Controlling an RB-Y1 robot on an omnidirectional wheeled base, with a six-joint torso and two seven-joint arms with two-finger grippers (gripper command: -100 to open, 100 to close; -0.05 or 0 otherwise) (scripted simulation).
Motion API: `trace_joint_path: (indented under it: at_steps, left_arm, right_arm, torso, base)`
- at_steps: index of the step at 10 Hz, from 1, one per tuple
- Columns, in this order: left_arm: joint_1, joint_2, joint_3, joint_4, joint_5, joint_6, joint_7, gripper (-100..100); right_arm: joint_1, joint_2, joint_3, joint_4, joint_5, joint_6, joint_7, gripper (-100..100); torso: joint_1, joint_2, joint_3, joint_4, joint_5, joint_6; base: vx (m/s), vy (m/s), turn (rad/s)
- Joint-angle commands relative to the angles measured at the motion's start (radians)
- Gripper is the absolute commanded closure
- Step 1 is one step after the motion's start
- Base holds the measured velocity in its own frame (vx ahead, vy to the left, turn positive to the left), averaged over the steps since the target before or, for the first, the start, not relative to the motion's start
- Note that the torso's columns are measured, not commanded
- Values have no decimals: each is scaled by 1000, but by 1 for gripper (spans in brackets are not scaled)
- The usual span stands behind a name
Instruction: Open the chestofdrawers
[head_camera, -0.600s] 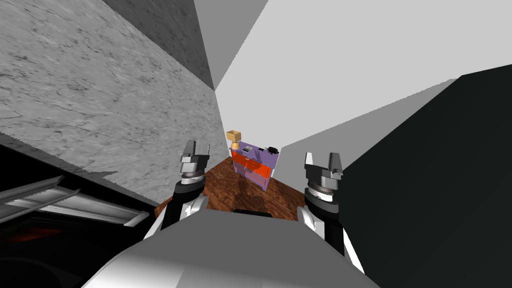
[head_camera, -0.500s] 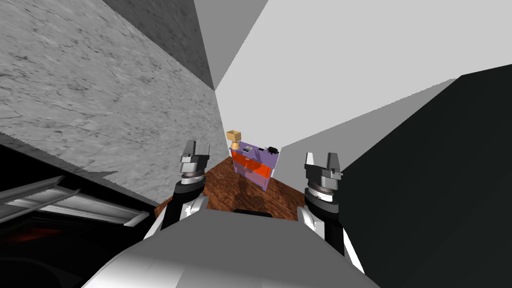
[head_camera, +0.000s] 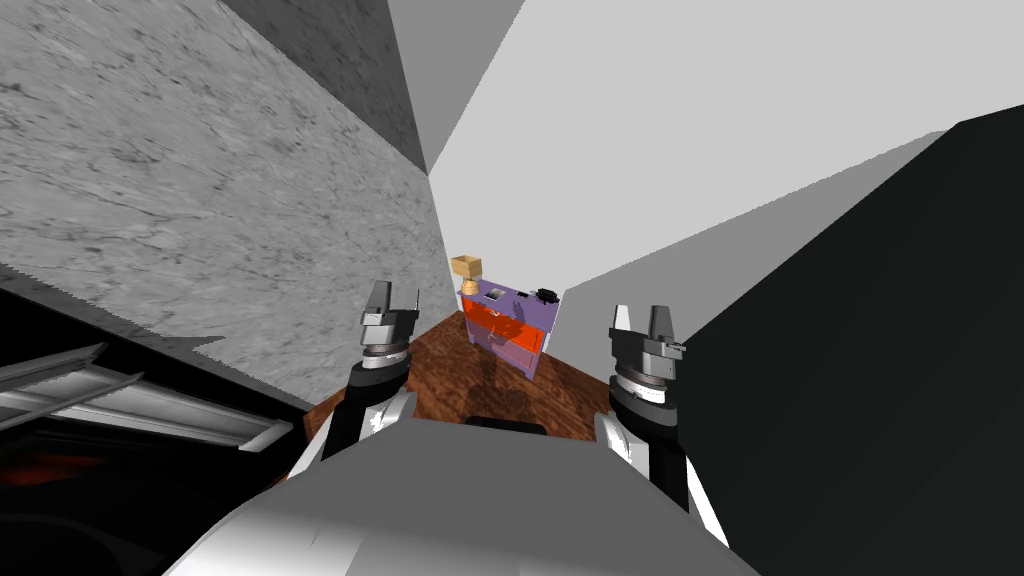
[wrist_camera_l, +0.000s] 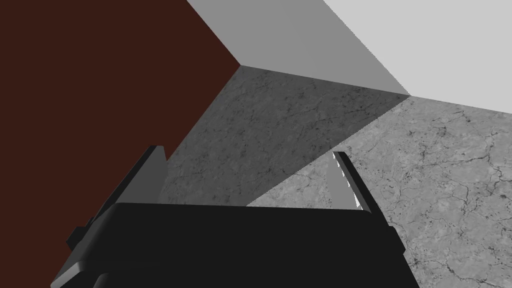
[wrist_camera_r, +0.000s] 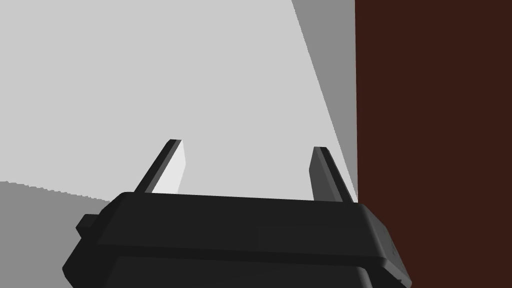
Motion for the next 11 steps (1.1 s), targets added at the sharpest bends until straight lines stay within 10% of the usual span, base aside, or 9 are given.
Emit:
trace_joint_path:
  at_steps: [1, 3, 4, 11]
  left_arm:
    - [0, 0, 0, 0, 0, 0, 0, 0]
    - [0, 0, 0, 0, 0, 0, 0, 0]
    - [-12, 23, -2, 44, -6, -18, -8, -100]
    - [-63, 67, -10, 223, -33, -95, -41, -100]
  right_arm:
    - [0, 0, 0, 0, 0, 0, 0, 0]
    - [0, 0, 0, 0, 0, 0, 0, 0]
    - [0, 0, 0, 0, 0, 0, 0, 0]
    - [0, 0, 0, 0, 0, 0, 0, 0]
  torso:
    - [0, 74, -147, 74, 0, 0]
    - [0, 222, -443, 221, 0, 0]
    - [0, 295, -590, 295, 0, 0]
    - [0, 342, -685, 342, 0, 0]
  base:
    - [0, 0, 0]
    - [0, 0, 0]
    - [51, 1, -18]
    - [82, 13, -18]
